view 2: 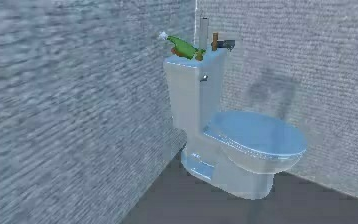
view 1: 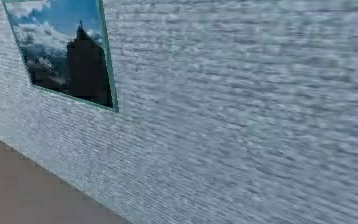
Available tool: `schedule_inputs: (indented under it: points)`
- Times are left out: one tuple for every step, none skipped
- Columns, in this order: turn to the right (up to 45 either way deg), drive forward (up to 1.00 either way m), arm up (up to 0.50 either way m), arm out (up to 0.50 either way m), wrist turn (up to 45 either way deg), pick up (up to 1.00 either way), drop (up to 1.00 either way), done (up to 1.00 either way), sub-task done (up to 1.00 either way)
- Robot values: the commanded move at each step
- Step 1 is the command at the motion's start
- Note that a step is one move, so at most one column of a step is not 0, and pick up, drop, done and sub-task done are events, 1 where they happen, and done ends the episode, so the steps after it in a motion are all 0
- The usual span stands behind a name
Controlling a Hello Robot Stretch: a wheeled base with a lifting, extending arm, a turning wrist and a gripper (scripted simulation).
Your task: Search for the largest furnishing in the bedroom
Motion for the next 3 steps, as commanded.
schedule_inputs:
  points:
    - [-45.0,0.0,0.0,0.0,0.0,0.0,0.0,0.0,0.0]
    - [-45.0,0.0,0.0,0.0,0.0,0.0,0.0,0.0,0.0]
    - [-45.0,0.0,0.0,0.0,0.0,0.0,0.0,0.0,0.0]
